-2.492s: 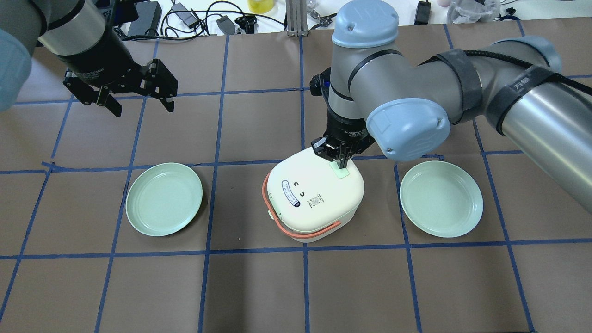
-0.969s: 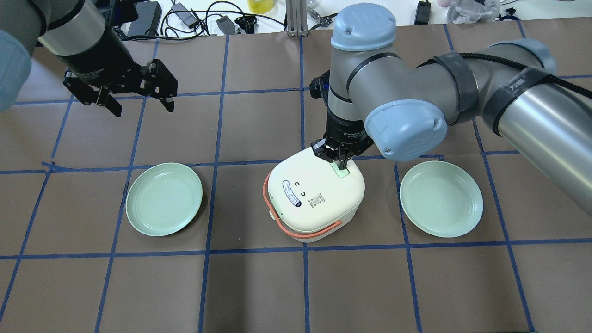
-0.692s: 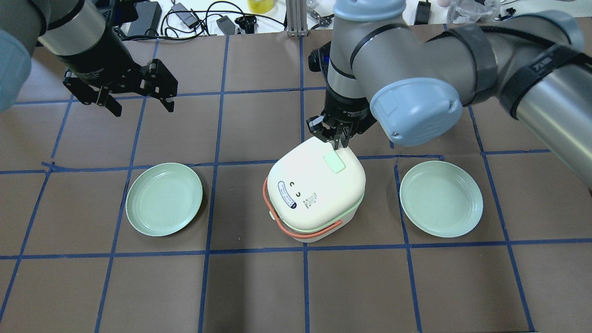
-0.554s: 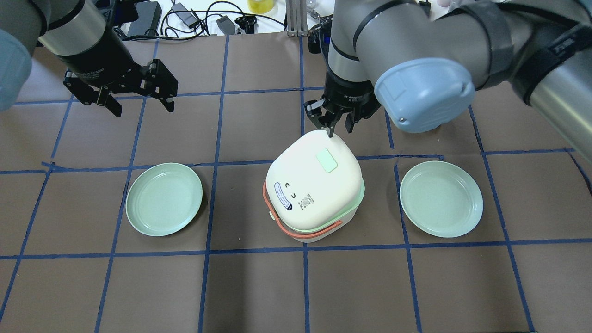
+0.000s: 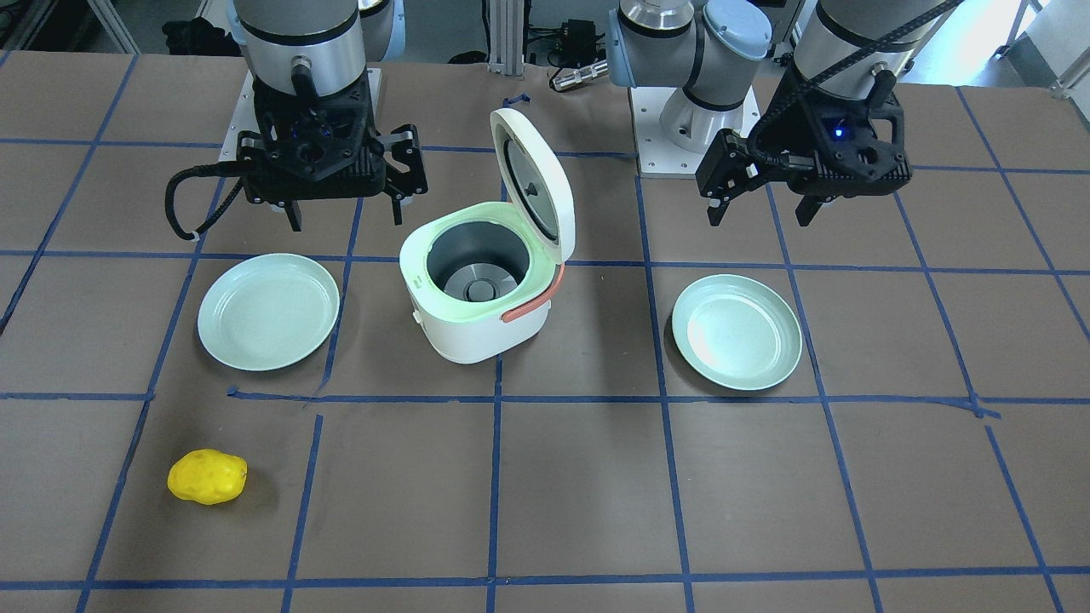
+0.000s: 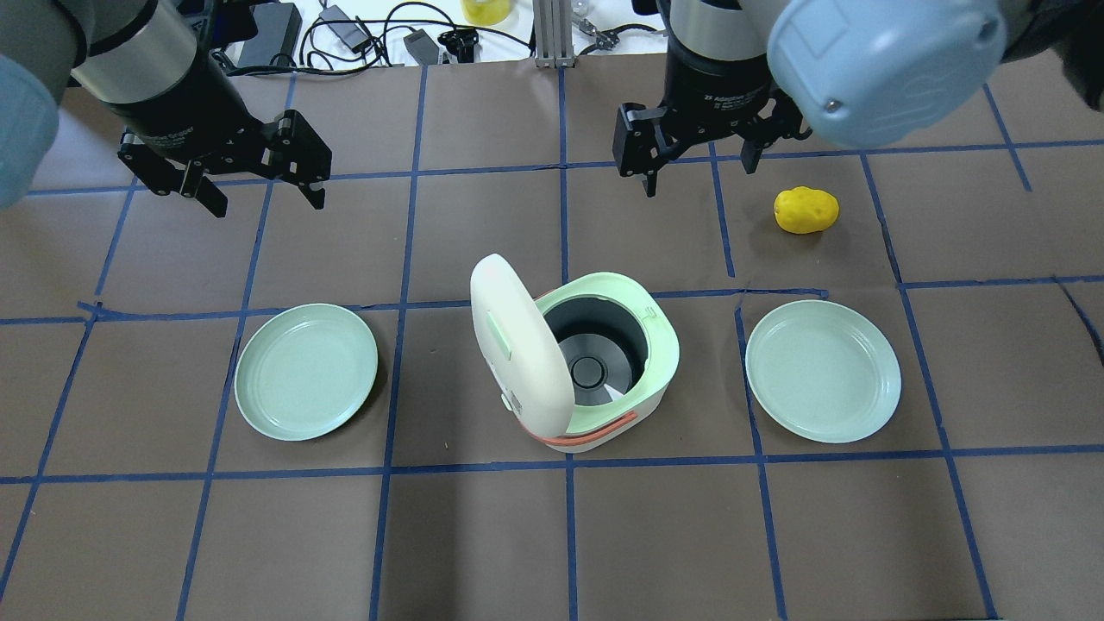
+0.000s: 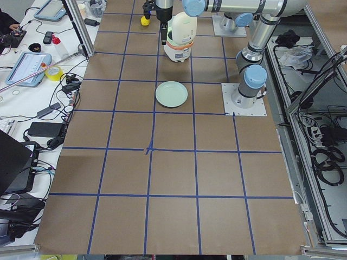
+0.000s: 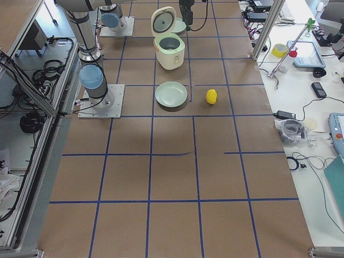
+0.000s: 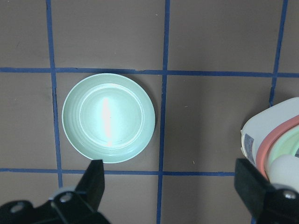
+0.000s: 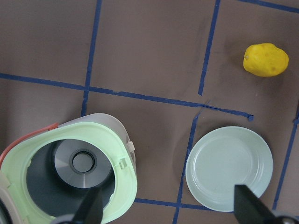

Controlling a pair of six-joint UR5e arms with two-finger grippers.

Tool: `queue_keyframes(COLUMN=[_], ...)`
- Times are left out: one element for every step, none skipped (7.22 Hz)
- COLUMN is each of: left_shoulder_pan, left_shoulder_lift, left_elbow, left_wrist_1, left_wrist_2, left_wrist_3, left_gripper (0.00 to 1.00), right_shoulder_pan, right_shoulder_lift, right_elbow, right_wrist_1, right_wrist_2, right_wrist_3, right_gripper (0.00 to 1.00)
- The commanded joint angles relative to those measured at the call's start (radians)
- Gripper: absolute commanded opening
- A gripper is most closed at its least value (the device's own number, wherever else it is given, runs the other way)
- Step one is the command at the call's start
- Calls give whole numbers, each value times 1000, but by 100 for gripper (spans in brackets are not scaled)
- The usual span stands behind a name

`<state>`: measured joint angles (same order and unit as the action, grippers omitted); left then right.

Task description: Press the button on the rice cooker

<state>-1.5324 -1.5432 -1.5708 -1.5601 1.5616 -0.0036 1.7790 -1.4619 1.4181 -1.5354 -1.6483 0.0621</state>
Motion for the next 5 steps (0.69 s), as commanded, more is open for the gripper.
queue_keyframes(left_shoulder_pan=[0, 0, 0, 0, 0], left_shoulder_lift=[0, 0, 0, 0, 0], left_elbow=[0, 0, 0, 0, 0], left_wrist_1=[0, 0, 0, 0, 0], left_wrist_2=[0, 0, 0, 0, 0], left_wrist_3=[1, -1, -1, 1, -1], left_gripper=[100, 100, 100, 100, 100], right_shoulder_pan=[-100, -136, -157, -193, -226], right_shoulder_lift=[-9, -24, -35, -38, -46], right_elbow=[-2, -2, -2, -4, -16], right_wrist_1=[35, 40, 55, 85, 106], right_wrist_2=[-5, -5, 1, 37, 65], right_wrist_3=[1, 1, 2, 2, 2], right_gripper=[100, 100, 100, 100, 100])
